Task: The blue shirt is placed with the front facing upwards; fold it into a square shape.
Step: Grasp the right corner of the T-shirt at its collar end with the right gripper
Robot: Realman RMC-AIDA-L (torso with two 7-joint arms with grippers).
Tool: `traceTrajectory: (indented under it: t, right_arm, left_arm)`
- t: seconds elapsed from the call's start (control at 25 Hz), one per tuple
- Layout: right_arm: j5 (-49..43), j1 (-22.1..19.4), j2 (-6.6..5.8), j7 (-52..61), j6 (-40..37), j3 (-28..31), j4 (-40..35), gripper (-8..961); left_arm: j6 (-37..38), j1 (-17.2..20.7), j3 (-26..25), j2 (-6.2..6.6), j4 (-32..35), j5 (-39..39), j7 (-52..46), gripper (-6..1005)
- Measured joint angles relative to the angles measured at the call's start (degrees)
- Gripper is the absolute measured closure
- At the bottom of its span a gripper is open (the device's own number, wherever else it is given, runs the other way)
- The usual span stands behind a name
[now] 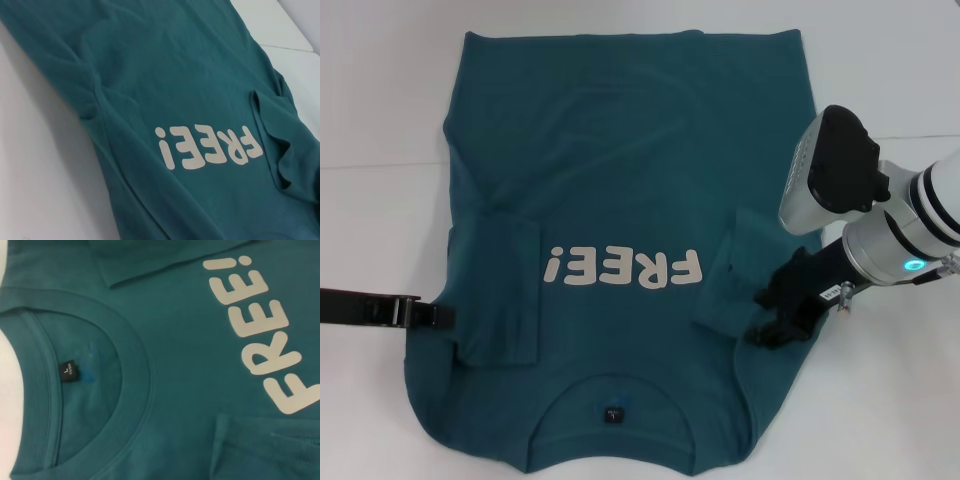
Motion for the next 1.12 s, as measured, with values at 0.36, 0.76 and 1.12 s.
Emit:
traceTrajectory:
  t: [0.36, 0.76, 1.12]
  right_arm:
    - [1.3, -0.5, -0.32, 1.8, -1.0, 1.5, -1.3, 562]
    - [0.9, -0.2, -0.39, 3.1, -4.4, 2.3, -0.9, 944]
    - [9.6, 1.5, -3.59, 18.4, -14.9, 18.3, -1.7, 733]
  left_arm:
    - [-0.2, -0.2, 0.0, 0.14, 0.0, 0.0, 0.0, 970]
    - [-0.5, -0.5, 0.2, 0.14, 0.1, 0.1, 0.3, 969]
    - [0.0, -0.5, 0.2, 0.14, 0.1, -0.1, 0.2, 969]
